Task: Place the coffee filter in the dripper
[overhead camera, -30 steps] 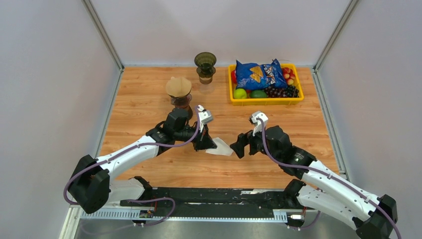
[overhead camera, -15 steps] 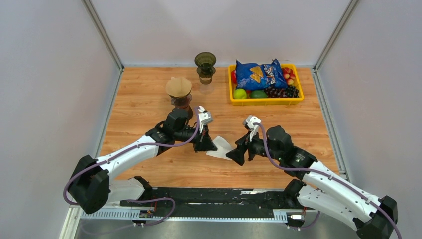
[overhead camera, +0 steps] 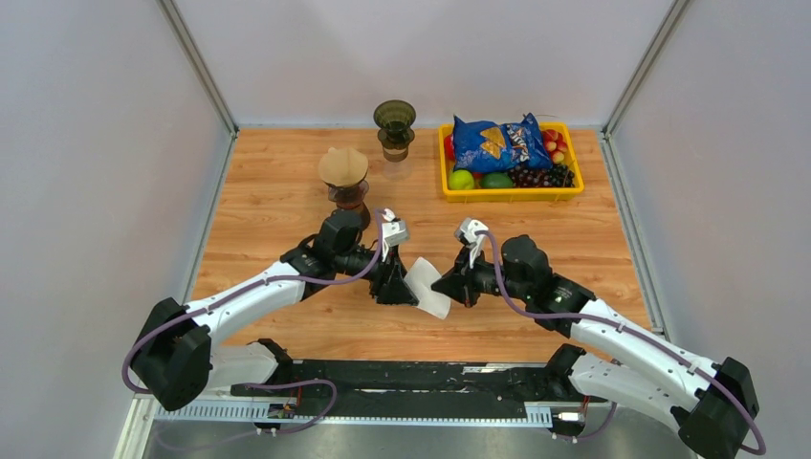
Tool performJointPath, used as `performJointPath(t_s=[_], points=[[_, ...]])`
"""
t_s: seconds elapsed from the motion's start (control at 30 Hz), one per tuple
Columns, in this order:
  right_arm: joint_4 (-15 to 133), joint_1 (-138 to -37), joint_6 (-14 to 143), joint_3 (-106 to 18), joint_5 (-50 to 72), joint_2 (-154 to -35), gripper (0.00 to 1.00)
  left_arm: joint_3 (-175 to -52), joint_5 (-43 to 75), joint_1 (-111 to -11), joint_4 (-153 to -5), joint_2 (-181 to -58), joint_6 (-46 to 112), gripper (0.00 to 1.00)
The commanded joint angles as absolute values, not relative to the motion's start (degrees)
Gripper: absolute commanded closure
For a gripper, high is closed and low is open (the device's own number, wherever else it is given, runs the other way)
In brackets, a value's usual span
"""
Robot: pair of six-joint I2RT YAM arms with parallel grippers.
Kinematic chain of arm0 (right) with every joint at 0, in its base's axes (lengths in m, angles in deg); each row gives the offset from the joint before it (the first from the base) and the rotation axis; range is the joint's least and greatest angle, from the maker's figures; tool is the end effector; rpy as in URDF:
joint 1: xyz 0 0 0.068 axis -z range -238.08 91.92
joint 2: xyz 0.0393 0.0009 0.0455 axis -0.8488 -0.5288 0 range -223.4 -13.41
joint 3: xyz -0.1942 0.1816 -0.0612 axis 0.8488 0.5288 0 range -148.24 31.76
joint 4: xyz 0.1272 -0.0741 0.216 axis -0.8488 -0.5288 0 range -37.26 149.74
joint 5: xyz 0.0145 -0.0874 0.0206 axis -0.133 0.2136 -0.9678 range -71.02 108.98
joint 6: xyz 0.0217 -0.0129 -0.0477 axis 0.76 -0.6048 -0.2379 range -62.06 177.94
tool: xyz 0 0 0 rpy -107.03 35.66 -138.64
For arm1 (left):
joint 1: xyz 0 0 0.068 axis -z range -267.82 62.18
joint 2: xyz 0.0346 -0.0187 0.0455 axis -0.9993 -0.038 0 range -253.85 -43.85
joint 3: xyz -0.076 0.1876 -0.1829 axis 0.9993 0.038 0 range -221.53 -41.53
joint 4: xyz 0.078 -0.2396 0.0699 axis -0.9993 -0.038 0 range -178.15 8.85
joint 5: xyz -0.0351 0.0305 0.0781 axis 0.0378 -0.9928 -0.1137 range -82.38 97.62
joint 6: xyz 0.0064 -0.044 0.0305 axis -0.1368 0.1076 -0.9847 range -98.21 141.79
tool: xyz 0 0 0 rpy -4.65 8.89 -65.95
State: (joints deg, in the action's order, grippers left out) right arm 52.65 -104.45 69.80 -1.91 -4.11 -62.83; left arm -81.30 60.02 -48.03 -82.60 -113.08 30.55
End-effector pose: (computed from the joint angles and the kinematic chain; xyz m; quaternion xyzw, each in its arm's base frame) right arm 0.1271 0.1535 0.2638 -0.3479 0.7467 0.4093 0.3923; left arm 0.1751 -0.1826 0.2429 0.4187 0.6939 -0.5320 0.2454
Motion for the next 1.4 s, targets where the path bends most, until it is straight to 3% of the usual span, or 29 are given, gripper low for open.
performJointPath(t_s=[0.0, 0.07, 0.1, 0.23, 0.5, 0.57, 0.77, 1.0, 1.07, 1.17, 1.3, 1.37], points=[[57.3, -104.5, 73.9, -4.5, -3.3, -61.9, 1.0, -80.9, 59.8, -47.7, -79.5, -111.7, 31.7, 0.14], [59.1, -104.5, 76.8, -3.6, -1.6, -61.6, 1.0, -80.1, 57.6, -47.7, -76.0, -110.6, 35.0, 0.02], [61.5, -104.5, 78.8, -3.0, -1.3, -61.5, 1.0, -79.7, 55.6, -47.7, -73.1, -110.2, 37.7, 0.01], [69.9, -104.5, 87.7, 0.4, -1.4, -60.6, 1.0, -76.7, 50.8, -47.7, -61.9, -109.0, 46.2, 0.0], [74.6, -104.5, 95.0, 3.6, 0.8, -55.4, 1.0, -72.7, 51.8, -47.7, -43.8, -109.0, 59.3, 0.01], [75.6, -104.5, 95.7, 4.2, 0.7, -55.0, 1.0, -72.8, 53.8, -47.7, -41.5, -109.3, 61.6, 0.09], [82.3, -104.5, 99.0, 7.0, 0.9, -54.6, 1.0, -71.9, 56.8, -47.7, -35.2, -109.4, 66.3, 0.49], [83.9, -104.5, 98.7, 7.0, 1.3, -55.8, 1.0, -72.1, 57.9, -47.7, -34.5, -109.5, 67.1, 0.58], [83.6, -104.5, 98.1, 6.7, 1.3, -55.7, 1.0, -72.1, 58.2, -47.7, -34.5, -109.6, 67.0, 0.66], [81.8, -104.5, 97.0, 6.2, 1.3, -55.7, 0.94, -72.1, 58.5, -47.7, -34.6, -109.8, 67.1, 0.86], [78.7, -104.5, 95.7, 5.4, 2.3, -54.7, 0.88, -71.9, 58.8, -47.7, -34.9, -109.5, 66.9, 0.99], [78.5, -104.5, 95.5, 5.7, 3.0, -53.6, 0.76, -71.7, 59.0, -47.7, -35.0, -109.0, 66.3, 1.0]])
